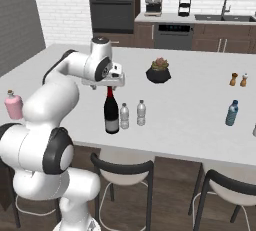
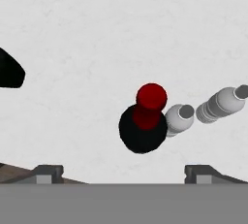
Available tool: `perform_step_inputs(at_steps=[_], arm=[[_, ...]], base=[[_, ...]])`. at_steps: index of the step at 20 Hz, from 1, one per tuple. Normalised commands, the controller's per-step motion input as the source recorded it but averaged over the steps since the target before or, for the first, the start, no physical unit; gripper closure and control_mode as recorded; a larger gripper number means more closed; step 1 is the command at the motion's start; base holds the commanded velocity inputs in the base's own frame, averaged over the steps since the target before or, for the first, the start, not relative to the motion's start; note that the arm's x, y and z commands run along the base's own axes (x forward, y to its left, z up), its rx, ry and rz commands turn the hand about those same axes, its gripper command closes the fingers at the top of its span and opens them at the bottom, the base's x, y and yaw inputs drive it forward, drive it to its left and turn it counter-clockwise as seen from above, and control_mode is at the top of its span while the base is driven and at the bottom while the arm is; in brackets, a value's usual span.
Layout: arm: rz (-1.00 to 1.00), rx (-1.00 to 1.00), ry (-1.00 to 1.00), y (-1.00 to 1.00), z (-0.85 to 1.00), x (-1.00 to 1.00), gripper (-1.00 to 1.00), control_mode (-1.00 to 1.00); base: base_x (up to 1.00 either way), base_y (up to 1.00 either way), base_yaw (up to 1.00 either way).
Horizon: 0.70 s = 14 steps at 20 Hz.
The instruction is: Move the plastic bottles in the middle to the plastics group, and the glass bottles in the middle to the glass group.
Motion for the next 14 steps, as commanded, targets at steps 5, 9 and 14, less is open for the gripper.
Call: perform_step_inputs(at_steps=[5,9,14], arm=[[-0.01,0.0,0.0,-0.1,0.0,0.0,-1.0,-1.0],[-0.02,-0.02,0.0,-0.03,0.0,0.0,-1.0,-1.0],[-0.05,-0.05,0.0,0.0,-0.04,0.0,-1.0,-1.0]], base=[[0.0,0.0,0.0],[0.0,0.0,0.0],[0.0,0.0,0.0]])
